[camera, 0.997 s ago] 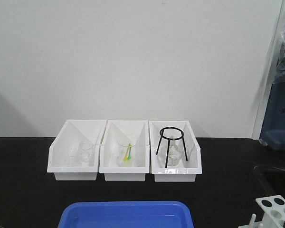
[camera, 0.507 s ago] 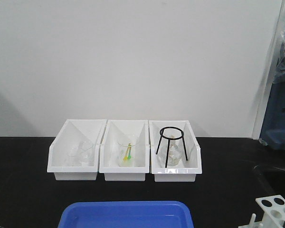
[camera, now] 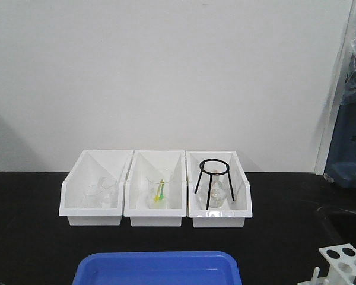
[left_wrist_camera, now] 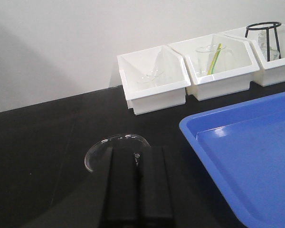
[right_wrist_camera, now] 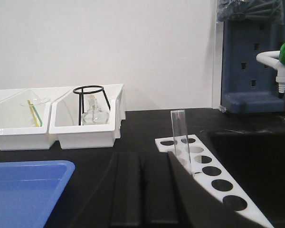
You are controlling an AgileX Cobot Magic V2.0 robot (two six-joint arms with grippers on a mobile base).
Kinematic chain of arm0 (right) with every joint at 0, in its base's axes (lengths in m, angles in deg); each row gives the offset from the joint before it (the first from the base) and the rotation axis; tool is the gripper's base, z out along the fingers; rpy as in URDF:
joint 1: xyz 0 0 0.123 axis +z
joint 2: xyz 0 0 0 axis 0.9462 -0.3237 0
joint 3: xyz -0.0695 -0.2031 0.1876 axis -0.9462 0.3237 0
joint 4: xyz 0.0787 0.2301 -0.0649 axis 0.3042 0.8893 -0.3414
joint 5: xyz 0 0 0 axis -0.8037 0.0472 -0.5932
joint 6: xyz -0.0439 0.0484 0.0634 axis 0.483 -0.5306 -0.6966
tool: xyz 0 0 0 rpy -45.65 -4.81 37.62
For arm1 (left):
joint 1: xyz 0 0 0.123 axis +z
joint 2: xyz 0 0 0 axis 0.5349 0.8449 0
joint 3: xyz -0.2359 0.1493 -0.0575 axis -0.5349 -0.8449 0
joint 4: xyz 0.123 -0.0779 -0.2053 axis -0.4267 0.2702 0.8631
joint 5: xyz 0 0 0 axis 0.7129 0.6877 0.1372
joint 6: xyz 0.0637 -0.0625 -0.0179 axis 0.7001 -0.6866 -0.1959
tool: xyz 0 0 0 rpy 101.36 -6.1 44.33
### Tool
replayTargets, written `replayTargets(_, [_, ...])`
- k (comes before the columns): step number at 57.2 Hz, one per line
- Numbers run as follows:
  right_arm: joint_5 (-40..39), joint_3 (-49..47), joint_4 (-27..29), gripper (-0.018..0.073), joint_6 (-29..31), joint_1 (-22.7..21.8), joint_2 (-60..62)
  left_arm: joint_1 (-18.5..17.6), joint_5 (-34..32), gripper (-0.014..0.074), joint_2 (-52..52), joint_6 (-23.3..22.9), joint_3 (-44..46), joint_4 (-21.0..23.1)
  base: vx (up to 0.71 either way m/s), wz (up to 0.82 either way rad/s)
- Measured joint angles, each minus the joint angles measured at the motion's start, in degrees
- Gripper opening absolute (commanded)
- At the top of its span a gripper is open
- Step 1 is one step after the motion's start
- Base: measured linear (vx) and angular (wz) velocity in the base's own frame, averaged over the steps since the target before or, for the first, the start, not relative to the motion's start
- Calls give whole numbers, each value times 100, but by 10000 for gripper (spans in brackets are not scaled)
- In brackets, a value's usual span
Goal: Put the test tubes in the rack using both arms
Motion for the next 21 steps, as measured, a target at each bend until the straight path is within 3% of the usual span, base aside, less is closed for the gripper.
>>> replayTargets(21, [0, 0, 0, -8, 0, 0, 0, 0, 0, -5, 0, 0, 0, 0, 0, 0])
